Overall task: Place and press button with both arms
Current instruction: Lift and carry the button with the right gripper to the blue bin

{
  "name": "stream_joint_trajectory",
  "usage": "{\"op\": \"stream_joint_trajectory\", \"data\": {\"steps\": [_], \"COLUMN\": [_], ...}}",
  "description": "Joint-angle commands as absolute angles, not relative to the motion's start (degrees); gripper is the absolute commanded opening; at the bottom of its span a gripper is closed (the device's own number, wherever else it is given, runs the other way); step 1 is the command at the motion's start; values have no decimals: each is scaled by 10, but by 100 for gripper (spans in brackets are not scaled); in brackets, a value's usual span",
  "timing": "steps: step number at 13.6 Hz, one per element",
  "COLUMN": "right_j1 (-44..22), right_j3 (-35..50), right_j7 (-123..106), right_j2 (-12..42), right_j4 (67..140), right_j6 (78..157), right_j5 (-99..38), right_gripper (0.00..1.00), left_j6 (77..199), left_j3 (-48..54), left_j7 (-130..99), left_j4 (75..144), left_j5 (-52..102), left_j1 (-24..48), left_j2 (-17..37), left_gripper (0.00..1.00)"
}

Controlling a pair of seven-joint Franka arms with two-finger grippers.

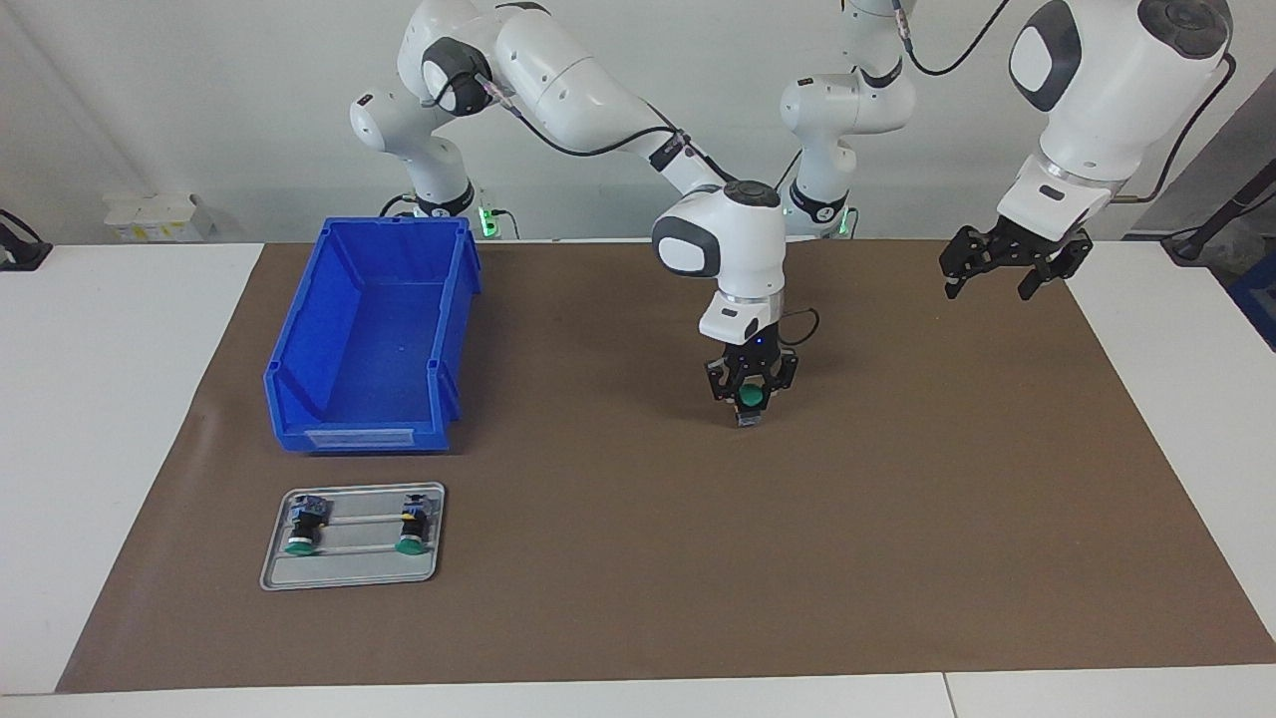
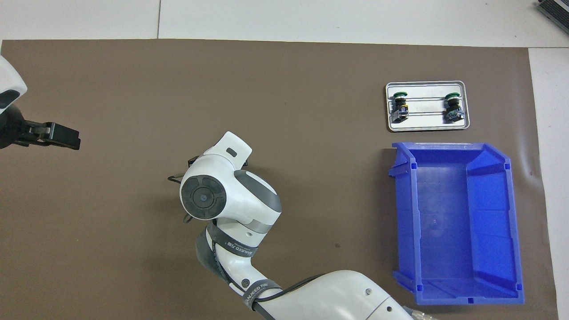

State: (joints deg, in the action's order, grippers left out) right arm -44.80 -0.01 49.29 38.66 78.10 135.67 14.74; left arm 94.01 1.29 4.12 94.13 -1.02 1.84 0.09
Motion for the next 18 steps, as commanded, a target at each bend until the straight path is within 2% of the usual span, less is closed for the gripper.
{"op": "stream_joint_trajectory", "data": {"steps": [1, 4, 7, 12, 15, 18], "right_j1": [-404, -349, -276, -122, -35, 17], "right_j3": [3, 4, 4, 3, 3, 2], "right_j7": [476, 427, 361, 152, 25, -53], "right_j2": [316, 210, 141, 6, -35, -82], "right_j4": [810, 873, 909, 1056, 1139, 1243], "right_j6": [1333, 1279, 1211, 1209, 1227, 1292], "right_j5": [149, 142, 137, 29, -6, -32], "right_gripper": [0, 0, 0, 0, 0, 0], "left_j6": [953, 953, 953, 953, 953, 953], "left_j3": [15, 15, 15, 15, 15, 15], "left_j7": [37, 37, 37, 37, 37, 37], "left_j4": [963, 962, 962, 962, 962, 963], "left_j5": [-7, -7, -7, -7, -7, -7], "left_j1": [15, 15, 15, 15, 15, 15], "left_j2": [-17, -17, -17, -17, -17, -17], "left_gripper": [100, 100, 100, 100, 100, 100]}}
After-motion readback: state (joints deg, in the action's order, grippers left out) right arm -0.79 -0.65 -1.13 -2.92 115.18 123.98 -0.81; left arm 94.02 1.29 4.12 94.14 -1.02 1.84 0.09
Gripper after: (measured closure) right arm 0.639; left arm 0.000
